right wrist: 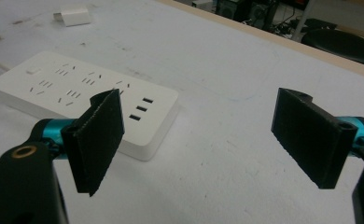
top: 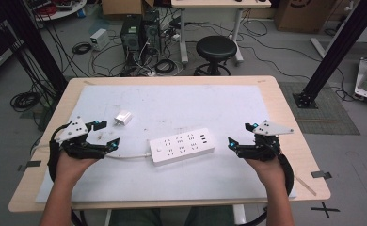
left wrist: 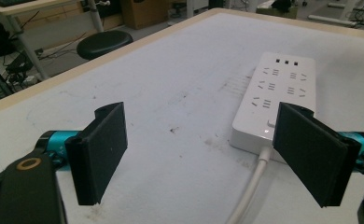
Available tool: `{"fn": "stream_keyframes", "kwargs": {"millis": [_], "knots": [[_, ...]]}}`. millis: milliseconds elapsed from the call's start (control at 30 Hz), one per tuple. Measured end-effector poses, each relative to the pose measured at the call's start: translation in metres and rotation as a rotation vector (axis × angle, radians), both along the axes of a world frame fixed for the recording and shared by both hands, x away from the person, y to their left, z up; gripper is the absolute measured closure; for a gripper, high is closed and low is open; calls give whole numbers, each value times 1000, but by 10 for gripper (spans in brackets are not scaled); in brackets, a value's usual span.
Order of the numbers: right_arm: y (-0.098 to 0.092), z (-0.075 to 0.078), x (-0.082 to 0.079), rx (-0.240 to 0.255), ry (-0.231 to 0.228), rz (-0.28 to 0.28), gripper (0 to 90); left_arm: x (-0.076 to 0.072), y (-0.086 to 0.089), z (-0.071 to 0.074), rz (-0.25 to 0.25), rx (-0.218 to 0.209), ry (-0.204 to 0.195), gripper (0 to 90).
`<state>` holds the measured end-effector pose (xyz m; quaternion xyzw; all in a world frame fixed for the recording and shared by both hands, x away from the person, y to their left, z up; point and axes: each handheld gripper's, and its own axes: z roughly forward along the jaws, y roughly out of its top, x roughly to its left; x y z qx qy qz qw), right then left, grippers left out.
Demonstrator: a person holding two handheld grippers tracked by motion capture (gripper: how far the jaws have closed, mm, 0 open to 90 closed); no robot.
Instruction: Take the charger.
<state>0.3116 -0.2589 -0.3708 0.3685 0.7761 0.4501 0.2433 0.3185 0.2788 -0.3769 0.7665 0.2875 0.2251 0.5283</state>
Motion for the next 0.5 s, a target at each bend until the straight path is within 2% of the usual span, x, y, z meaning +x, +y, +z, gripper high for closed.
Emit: {"fn": "stream_keyframes", "kwargs": {"millis": [167,200,233,267,367,433,500], "knots": [[0,2,-1,-2,3,-1,173,7,-2,5,22,19,6,178],[-1,3,-2,-2,-4,-4,173,15,-3,7,41,28,23,178],[-1,3,-2,-2,-4,-4,173,15,-3,7,41,28,23,178],[-1,4,-2,-1,-5,-12,173,26,-6,9,63,42,44,178],[-2,4,-1,-2,-3,-16,173,42,-11,10,92,63,56,178],[-2,3,1,-3,-9,-9,173,55,-14,9,103,108,74,178],[-2,2,2,-2,0,-8,173,68,-14,7,126,112,95,178]]}}
